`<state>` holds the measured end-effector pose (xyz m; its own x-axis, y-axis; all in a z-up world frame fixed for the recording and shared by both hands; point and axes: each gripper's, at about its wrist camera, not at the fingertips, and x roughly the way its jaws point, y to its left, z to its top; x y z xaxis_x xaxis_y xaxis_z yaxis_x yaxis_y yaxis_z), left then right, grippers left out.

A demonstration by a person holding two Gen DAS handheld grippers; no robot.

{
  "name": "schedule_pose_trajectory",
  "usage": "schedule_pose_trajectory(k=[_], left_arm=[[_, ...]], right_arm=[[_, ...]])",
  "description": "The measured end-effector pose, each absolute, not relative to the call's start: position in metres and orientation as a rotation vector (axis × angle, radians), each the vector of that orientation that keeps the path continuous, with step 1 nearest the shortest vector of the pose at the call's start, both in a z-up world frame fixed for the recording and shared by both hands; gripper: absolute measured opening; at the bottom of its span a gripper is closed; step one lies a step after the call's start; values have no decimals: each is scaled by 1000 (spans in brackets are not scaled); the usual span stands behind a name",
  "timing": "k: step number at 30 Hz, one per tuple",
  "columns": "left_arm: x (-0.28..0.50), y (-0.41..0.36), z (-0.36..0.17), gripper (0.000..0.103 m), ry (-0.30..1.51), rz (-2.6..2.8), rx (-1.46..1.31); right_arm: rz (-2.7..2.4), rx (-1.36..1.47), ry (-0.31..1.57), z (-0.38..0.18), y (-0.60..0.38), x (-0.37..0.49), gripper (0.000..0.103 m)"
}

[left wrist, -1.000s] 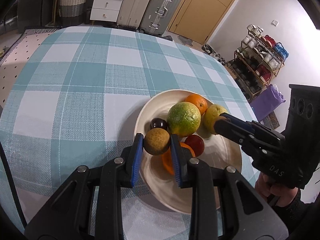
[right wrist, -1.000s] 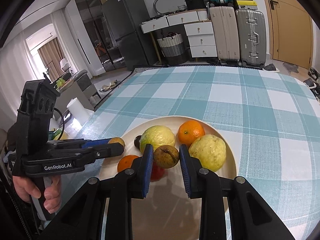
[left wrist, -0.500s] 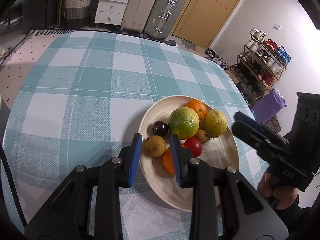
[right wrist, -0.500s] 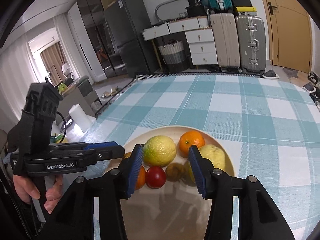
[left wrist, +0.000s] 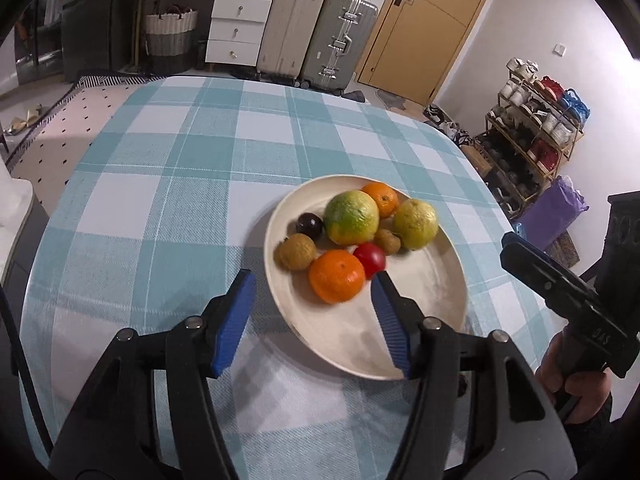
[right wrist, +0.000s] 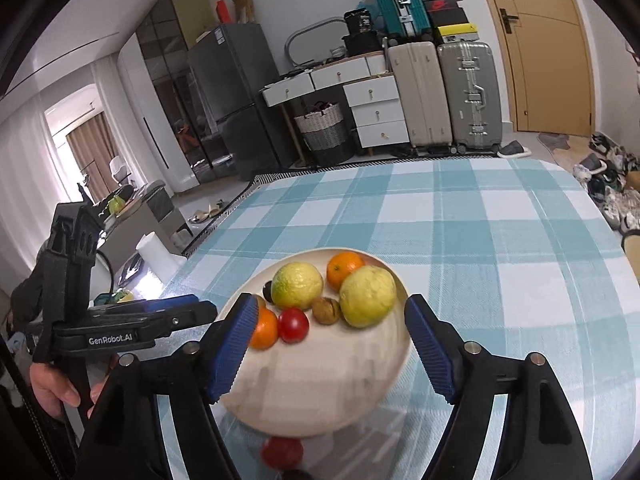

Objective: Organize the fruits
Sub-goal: 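Lift both open tools away from the plate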

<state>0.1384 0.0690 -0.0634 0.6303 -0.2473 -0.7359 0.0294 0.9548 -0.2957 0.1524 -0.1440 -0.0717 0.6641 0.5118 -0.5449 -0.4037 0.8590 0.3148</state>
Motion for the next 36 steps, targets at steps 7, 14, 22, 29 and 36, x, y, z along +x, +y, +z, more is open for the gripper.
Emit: schedule_pose_trajectory(k=[7,14,22,29,36], left_arm=[[114,51,-59,79,850,-135,-238],[100,38,-59,86,859,-111,-218],[79,28,-64,101,835,-99,-196],[64,24,-79,101,856,-85,-187],[56,27,-93,101,888,-81,-211]], right_arm=[[511,184,657,-71,-155,128,86],[504,184,652,-73,-161,108,93],[491,156,667,-84,-164,84,98],[508,135,697,-98,-161,66,99],[508,128,723,-110,-158,56,99]])
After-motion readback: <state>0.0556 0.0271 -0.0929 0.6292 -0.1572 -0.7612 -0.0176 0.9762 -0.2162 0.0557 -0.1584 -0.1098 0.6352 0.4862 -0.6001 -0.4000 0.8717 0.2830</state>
